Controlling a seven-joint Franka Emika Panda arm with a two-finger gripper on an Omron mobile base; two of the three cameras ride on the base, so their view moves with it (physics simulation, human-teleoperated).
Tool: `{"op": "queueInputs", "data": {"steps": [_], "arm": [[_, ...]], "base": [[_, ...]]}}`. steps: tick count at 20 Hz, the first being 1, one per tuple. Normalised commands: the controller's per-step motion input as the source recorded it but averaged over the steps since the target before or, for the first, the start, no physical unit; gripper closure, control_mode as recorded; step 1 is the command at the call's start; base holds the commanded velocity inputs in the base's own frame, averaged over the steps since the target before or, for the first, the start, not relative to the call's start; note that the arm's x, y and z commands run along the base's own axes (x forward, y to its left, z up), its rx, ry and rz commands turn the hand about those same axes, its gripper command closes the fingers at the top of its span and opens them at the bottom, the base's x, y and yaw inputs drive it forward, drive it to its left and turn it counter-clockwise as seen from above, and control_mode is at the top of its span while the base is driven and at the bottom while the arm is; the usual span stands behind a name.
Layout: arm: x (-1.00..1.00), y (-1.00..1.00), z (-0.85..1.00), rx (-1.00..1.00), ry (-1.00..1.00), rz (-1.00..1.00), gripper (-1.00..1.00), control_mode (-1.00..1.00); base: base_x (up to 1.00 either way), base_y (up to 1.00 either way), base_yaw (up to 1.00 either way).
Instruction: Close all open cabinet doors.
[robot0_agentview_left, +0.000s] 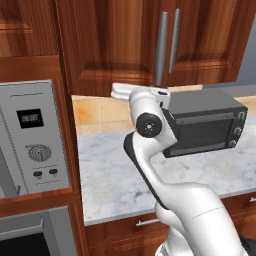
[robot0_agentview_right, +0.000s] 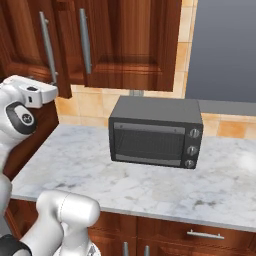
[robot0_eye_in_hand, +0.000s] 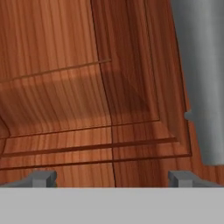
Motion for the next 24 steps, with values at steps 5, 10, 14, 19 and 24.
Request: {"op": "queueInputs", "data": {"steps": [5, 10, 14, 19, 24], "arm": [[0.53, -0.07, -0.06, 0.02, 0.00, 0.07, -1.00, -1.00], [0.47, 0.00, -0.05, 0.00, 0.00, 0.05, -1.00, -1.00], [0.30, 0.00, -0.01, 0.00, 0.02, 0.04, -1.00, -1.00], [0.41, 0.00, 0.00, 0.00, 0.02, 0.03, -1.00, -1.00], [0.43, 0.00, 0.00, 0.00, 0.03, 0.04, -1.00, -1.00]], "base": [[0.00, 0.00, 0.00], [0.00, 0.00, 0.00], [0.00, 0.00, 0.00], [0.00, 0.00, 0.00], [0.00, 0.00, 0.00]]}}
